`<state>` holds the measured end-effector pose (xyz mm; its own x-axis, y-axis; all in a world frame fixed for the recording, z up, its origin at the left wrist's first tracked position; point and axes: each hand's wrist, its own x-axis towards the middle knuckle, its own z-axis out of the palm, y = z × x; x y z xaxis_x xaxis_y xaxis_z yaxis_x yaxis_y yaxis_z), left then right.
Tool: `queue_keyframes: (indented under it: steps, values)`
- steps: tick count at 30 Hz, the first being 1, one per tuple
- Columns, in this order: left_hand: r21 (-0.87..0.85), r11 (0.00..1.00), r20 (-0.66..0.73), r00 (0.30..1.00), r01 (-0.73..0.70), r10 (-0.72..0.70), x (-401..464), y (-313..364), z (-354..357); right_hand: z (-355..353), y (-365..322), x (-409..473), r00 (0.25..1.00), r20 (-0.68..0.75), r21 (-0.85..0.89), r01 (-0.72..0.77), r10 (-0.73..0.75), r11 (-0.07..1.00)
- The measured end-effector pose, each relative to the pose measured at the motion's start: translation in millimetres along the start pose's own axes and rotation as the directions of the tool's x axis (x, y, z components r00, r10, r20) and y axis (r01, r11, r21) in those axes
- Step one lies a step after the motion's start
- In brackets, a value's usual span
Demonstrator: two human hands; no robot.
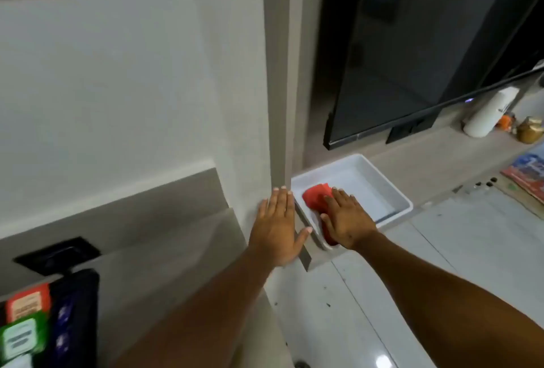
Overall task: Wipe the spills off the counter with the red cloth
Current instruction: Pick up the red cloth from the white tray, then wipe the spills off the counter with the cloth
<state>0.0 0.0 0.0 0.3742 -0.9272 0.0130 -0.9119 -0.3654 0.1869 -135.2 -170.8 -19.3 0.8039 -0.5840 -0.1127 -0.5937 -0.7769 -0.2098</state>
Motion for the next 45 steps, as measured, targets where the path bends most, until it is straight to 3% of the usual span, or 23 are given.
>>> queue_keyframes:
  steps: [5, 12, 17, 20, 25, 30, 34, 38, 41, 45]
  values:
    - [-0.044, 0.999, 0.063, 0.998, 0.014, -0.011, 40.8, 23.5, 70.1, 47.3, 27.9, 43.4, 0.98, 0.188, 0.008, -0.069, 0.067, 0.998]
    - [-0.041, 0.999, 0.084, 0.996, 0.03, -0.027, 69.3, 25.5, 101.8, 72.6, 36.6, 84.0, 0.981, 0.195, 0.081, -0.037, 0.021, 0.996]
    - [-0.027, 0.998, 0.101, 0.994, 0.054, -0.051, 75.8, 25.6, 106.3, 61.0, 33.4, 92.4, 0.969, 0.235, 0.207, -0.122, 0.071, 0.971]
    - [-0.028, 0.998, 0.099, 0.994, 0.048, -0.045, 76.6, 24.5, 99.7, 44.3, 26.4, 89.4, 0.964, 0.211, 0.453, -0.245, 0.164, 0.857]
    - [-0.043, 0.997, 0.074, 0.996, 0.057, -0.053, 50.1, 19.8, 84.0, 21.0, -0.6, 66.5, 0.915, 0.233, 0.616, -0.401, 0.329, 0.678]
    - [-0.051, 0.996, 0.059, 0.996, 0.074, -0.071, -12.1, 7.7, 63.1, 4.0, -42.6, 18.9, 0.934, 0.198, 0.713, -0.345, 0.296, 0.611]
    - [-0.056, 0.993, 0.002, 0.995, 0.1, -0.1, -85.1, -5.9, 42.6, 2.1, -92.8, -44.5, 0.968, 0.114, 0.668, -0.241, 0.223, 0.704]
    - [-0.036, 0.988, -0.029, 0.988, 0.149, -0.15, -173.3, -24.5, 28.7, 20.4, -147.3, -126.7, 0.994, 0.044, 0.711, -0.099, 0.096, 0.697]
    - [-0.01, 0.976, -0.033, 0.975, 0.22, -0.22, -247.3, -41.2, 29.1, 50.5, -175.3, -180.3, 1.0, 0.025, 0.58, -0.017, 0.003, 0.814]
    - [0.047, 0.958, 0.045, 0.957, 0.284, -0.286, -338.2, -75.1, 44.6, 92.4, -202.3, -235.8, 0.984, 0.157, 0.634, -0.17, 0.09, 0.755]
